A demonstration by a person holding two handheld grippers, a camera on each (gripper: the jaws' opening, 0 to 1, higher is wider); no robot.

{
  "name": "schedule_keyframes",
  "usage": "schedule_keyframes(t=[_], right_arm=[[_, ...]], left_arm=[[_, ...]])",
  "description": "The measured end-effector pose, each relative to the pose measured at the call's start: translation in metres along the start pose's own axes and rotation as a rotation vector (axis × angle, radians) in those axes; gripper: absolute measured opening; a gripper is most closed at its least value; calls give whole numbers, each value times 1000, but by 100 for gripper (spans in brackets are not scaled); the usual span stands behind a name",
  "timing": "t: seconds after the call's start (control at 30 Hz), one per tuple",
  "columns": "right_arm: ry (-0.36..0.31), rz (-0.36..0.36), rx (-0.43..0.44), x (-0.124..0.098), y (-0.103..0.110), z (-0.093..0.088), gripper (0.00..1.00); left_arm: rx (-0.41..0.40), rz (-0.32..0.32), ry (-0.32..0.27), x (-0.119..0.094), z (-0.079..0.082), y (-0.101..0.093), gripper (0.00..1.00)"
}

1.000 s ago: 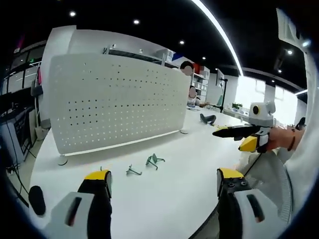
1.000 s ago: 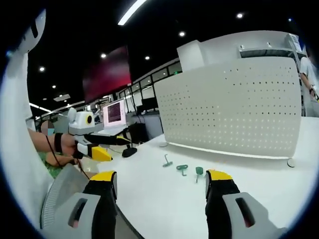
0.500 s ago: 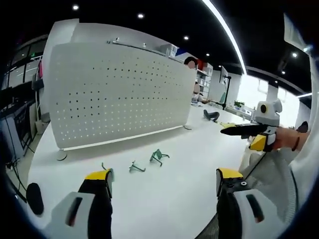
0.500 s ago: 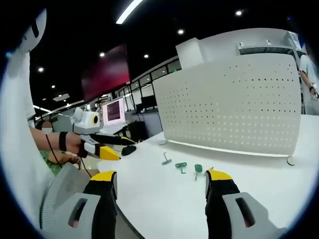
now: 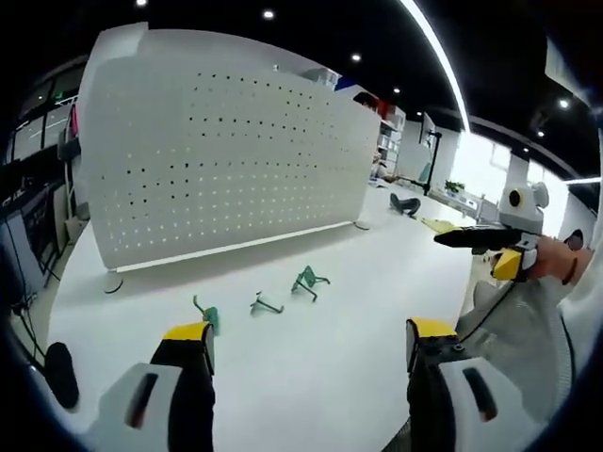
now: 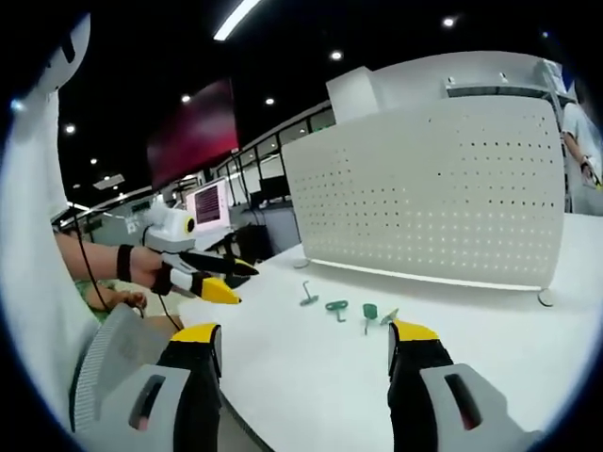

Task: Insert the hook assembly into the mounting plate slot until the hook locks in place.

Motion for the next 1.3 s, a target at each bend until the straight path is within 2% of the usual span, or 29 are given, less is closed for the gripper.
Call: schedule_keyframes(t=[0.17,0.43,0.83,1.3], right_arm=[[16,-1,-3,2,2,-6,73],[2,-11,24,1,2,-4,73],[13,-25,22,-3,4,-7,73],[18,-32,30,-4,8,-8,73]], left_arm=[[-23,8,11,3,-4,7,85],[-43,10,27,10,-12,11,84],[-56,21,105,18,-29,26,81],[-61,25,172,32,-32,48,75]])
Point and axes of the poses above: the point that each gripper's makers call its tool centre point, and the gripper's own axes: x roughly forward along the fingers, y roughly to its left, z roughly out of its top, the point moved 2 cm from there along -x, roughly backward along the fingers, and after that the axes turned 7 degrees about -z, right-handed, at the moved point
